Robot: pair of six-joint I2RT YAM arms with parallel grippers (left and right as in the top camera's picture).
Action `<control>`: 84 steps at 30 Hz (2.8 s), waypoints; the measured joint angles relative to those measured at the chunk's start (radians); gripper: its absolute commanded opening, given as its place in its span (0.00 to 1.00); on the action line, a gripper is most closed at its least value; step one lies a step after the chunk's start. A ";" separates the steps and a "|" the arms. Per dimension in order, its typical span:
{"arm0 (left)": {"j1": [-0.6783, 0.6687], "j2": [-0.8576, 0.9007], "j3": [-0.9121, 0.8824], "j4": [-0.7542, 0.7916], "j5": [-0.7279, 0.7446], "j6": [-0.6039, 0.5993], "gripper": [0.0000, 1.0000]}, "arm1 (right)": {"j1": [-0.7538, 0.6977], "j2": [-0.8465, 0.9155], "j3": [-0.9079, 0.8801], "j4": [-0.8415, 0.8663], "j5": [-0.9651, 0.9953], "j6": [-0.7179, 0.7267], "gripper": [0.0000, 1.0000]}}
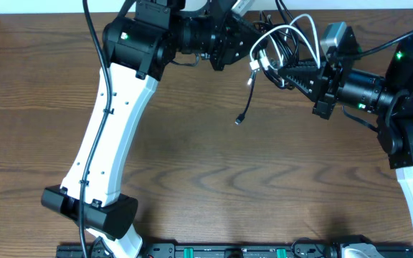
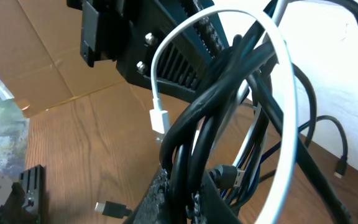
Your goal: Untangle cables
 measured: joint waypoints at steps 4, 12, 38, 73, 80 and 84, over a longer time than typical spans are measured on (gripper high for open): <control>-0.010 0.000 0.000 0.015 0.000 0.000 0.17 | 0.004 0.000 0.000 0.000 0.000 0.000 0.01; -0.011 0.019 0.000 0.026 -0.016 0.006 0.51 | 0.016 0.002 0.000 0.001 0.001 0.000 0.01; -0.011 0.036 0.000 0.068 -0.136 0.003 0.28 | 0.021 0.003 0.000 0.012 -0.045 0.000 0.01; 0.183 0.035 0.000 0.021 -0.401 -0.060 0.07 | -0.035 0.017 0.000 -0.006 0.072 0.002 0.01; 0.239 0.031 0.000 0.011 -0.507 -0.057 0.08 | -0.092 0.016 0.000 -0.006 0.095 0.031 0.01; 0.255 0.018 0.000 0.005 -0.506 -0.057 0.08 | -0.109 0.016 0.000 -0.016 0.100 0.035 0.01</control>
